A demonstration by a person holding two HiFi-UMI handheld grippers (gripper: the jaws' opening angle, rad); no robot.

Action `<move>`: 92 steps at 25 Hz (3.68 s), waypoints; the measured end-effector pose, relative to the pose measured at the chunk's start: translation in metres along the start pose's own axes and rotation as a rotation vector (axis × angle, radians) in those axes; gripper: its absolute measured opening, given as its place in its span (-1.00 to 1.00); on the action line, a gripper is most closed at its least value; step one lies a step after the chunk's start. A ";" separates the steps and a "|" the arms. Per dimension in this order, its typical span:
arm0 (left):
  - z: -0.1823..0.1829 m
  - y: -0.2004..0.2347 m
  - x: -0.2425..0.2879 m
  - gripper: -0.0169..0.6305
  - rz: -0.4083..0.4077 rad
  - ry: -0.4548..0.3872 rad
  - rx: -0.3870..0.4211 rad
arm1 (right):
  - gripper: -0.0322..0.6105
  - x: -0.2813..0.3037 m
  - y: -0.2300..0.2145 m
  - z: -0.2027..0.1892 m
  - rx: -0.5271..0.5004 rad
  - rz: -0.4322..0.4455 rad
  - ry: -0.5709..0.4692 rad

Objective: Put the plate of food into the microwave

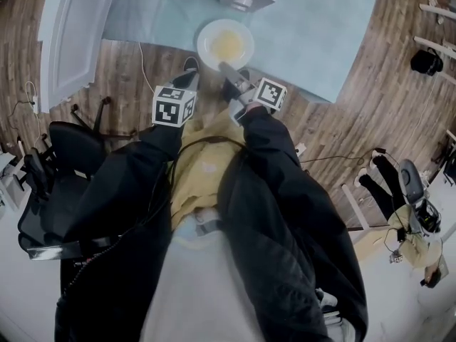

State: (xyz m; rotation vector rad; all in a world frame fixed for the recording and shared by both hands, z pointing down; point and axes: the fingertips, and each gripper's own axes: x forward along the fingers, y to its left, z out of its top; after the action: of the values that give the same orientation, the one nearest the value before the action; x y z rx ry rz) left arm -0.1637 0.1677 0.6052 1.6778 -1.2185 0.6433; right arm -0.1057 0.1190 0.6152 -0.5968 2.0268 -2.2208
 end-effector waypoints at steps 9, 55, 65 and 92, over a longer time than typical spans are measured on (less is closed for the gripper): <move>0.021 0.072 -0.022 -0.96 0.031 -0.030 -0.068 | -0.87 0.079 0.021 -0.016 0.011 0.007 0.071; 0.111 0.195 -0.048 -0.96 0.038 -0.218 -0.152 | -0.86 0.284 0.105 0.092 0.132 0.124 -0.336; 0.112 0.198 -0.049 -0.96 0.040 -0.230 -0.170 | -0.86 0.287 0.098 0.105 0.142 0.109 -0.397; 0.129 0.171 -0.070 -0.96 0.058 -0.289 -0.146 | -0.91 0.252 0.136 0.031 0.009 0.167 -0.181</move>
State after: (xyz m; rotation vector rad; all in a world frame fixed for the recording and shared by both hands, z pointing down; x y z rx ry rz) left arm -0.3609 0.0697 0.5569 1.6554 -1.4861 0.3431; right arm -0.3545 -0.0055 0.5431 -0.5813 1.9018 -2.0031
